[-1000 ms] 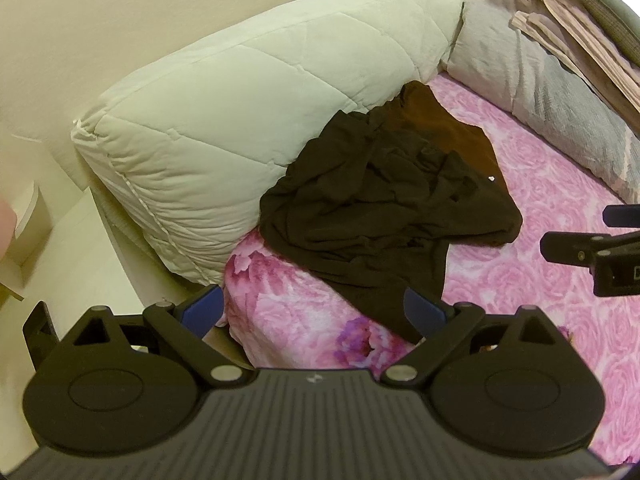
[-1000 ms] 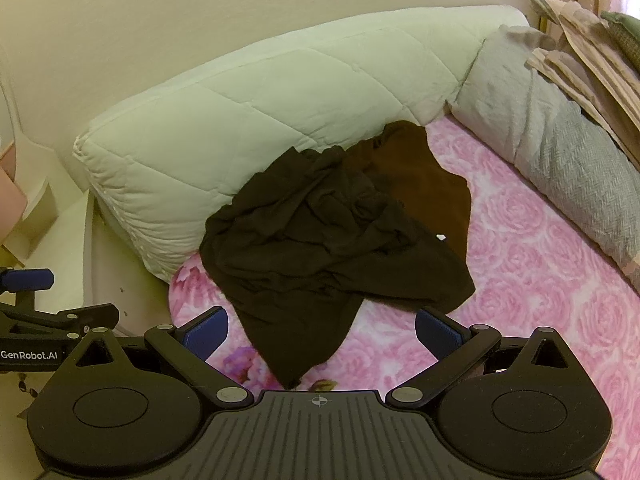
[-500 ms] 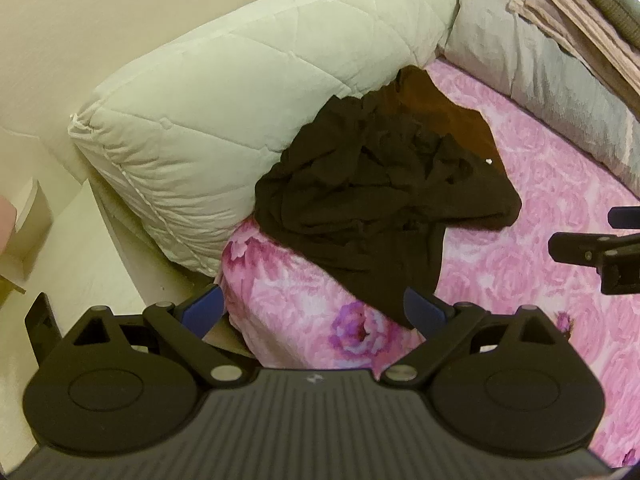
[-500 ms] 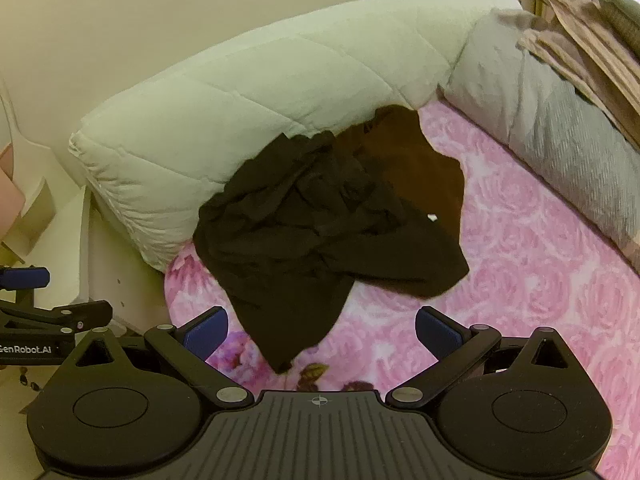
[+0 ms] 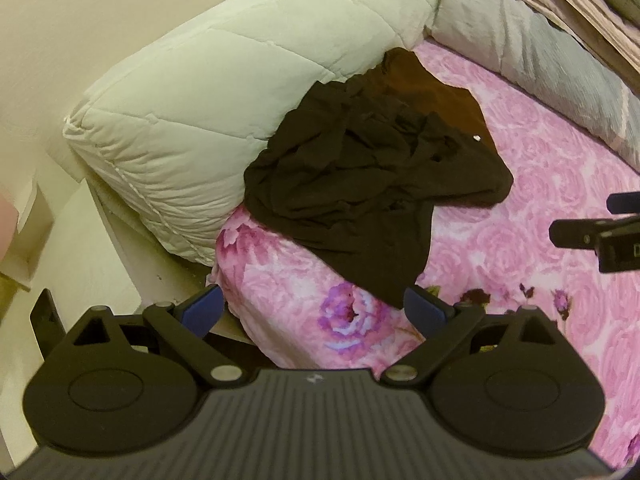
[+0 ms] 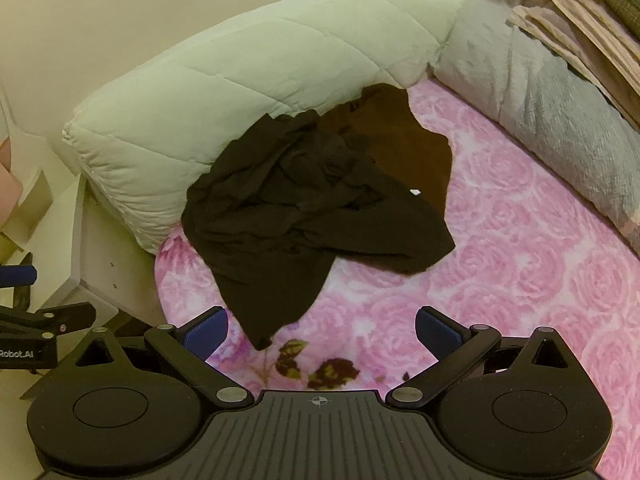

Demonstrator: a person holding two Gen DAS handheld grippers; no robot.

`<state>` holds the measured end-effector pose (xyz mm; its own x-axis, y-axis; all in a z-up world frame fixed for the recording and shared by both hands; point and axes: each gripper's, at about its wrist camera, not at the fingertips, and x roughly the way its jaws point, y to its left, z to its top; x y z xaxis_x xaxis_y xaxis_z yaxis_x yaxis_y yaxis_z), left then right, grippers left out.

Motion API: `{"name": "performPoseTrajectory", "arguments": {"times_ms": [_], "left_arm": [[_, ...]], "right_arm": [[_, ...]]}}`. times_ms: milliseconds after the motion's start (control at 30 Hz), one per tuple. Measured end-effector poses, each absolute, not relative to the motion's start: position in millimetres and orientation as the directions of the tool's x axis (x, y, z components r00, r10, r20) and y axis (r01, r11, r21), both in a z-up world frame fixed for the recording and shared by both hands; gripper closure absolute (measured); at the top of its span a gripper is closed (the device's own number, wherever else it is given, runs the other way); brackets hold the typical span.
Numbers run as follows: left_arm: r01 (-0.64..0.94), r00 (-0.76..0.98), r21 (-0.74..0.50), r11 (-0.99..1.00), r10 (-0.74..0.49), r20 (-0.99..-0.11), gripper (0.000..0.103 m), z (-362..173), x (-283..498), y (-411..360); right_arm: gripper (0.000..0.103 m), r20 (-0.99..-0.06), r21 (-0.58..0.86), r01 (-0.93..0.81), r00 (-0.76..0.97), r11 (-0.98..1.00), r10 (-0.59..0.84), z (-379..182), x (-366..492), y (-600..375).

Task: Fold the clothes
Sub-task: 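Approach the crumpled dark brown sweater with both open grippers, then grasp the sweater with the left gripper while the right gripper grasps it too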

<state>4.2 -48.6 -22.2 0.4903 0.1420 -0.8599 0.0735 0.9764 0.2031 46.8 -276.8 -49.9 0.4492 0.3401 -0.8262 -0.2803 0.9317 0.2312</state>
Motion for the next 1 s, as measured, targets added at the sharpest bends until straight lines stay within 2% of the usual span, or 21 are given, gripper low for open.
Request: {"name": "performPoseTrajectory", "arguments": {"times_ms": [167, 367, 600, 767, 1000], "left_arm": [[0.110, 0.497, 0.244, 0.963, 0.160, -0.853, 0.008, -31.2, 26.0, -36.3], [0.203, 0.522, 0.285, 0.937, 0.143, -0.841, 0.008, -59.0, 85.4, -11.7], [0.408, 0.558, 0.282, 0.868, 0.007, -0.830, 0.008, -121.9, 171.2, 4.9], [0.522, 0.588, 0.351, 0.777, -0.030, -0.808, 0.019, -176.0, 222.3, -3.1], [0.574, 0.591, 0.403, 0.713, -0.020, -0.806, 0.030, -234.1, 261.7, -7.2]], "right_arm": [[0.001, -0.834, 0.225, -0.265, 0.446, 0.938, 0.326, -57.3, 56.3, -278.5], [0.001, -0.835, 0.129, -0.306, 0.480, 0.943, 0.270, -59.4, 87.2, -266.4], [0.001, -0.844, 0.001, -0.432, 0.483, 0.902, 0.233, -89.6, 161.7, -232.3], [0.001, -0.868, -0.026, -0.506, 0.440, 0.862, 0.232, -139.6, 232.2, -201.1], [0.001, -0.885, -0.111, -0.615, 0.418, 0.781, 0.204, -214.5, 301.2, -159.0]]}}
